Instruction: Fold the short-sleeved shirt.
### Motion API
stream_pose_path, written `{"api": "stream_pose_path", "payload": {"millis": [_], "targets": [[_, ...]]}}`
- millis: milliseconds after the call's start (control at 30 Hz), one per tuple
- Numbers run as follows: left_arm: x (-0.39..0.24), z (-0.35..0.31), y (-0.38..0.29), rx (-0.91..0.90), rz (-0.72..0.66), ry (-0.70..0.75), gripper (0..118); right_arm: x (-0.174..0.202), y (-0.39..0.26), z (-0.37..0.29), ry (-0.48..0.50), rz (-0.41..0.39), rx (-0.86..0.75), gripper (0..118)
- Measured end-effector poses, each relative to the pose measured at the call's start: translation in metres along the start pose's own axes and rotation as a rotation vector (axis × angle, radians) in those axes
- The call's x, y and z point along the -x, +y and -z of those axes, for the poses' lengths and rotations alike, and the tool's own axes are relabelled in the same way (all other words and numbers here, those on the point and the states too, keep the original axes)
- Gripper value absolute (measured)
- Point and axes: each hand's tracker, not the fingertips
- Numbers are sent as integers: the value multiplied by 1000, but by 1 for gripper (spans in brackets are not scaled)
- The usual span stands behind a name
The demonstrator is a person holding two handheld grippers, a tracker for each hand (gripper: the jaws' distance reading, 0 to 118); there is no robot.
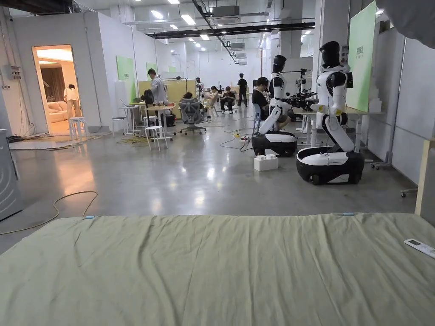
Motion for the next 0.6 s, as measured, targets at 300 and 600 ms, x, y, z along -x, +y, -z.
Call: {"api": "stream_pose_path", "payload": {"millis": [300,600], "targets": [[-6,-4,-3,7,77,-25,3,5,3,2,47,58,-10,2],[55,8,-42,212,-76,125,24,8,-20,4,124,41,61,2]]}}
